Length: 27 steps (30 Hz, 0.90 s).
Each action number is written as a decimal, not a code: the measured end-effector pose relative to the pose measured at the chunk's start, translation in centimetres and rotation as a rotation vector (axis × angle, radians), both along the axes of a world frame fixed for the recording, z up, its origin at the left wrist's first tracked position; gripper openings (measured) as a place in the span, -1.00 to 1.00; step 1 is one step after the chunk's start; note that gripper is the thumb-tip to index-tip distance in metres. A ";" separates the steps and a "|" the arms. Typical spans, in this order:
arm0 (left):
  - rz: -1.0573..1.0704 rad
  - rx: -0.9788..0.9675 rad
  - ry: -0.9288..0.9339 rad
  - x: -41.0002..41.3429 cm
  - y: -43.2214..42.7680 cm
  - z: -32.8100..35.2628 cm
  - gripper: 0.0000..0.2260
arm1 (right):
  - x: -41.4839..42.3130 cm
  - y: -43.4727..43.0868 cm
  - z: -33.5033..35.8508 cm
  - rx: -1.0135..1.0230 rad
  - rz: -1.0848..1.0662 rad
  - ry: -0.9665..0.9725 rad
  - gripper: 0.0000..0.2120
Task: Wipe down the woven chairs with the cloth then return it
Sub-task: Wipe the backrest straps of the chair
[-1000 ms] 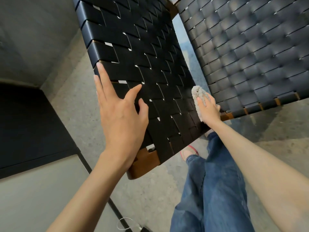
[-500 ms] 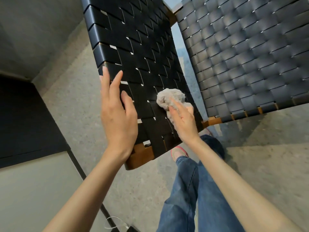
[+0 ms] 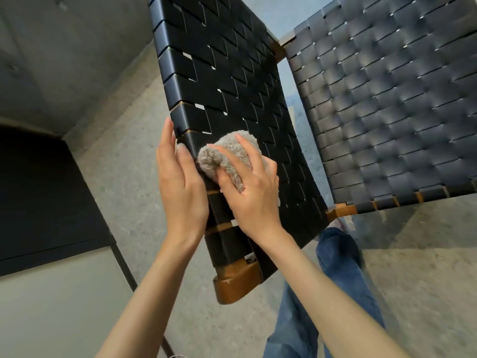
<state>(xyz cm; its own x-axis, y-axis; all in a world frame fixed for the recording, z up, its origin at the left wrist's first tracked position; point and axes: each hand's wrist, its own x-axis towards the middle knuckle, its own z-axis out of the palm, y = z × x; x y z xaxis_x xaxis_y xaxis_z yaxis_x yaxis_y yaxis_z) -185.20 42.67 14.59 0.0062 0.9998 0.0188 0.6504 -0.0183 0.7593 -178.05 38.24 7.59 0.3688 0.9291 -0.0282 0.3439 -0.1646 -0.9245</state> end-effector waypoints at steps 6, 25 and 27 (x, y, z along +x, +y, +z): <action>-0.165 -0.030 0.288 1.4 4.6 -0.4 -0.54 | 2.5 1.7 -5.1 -0.158 -0.087 0.052 -0.61; -0.060 -0.019 0.275 2.3 5.4 -0.4 -0.45 | 3.0 3.2 -6.1 -0.177 -0.148 0.148 -0.64; -0.067 -0.013 0.290 2.4 5.5 -0.5 -0.44 | 4.2 3.3 -9.1 -0.218 -0.200 0.155 -0.63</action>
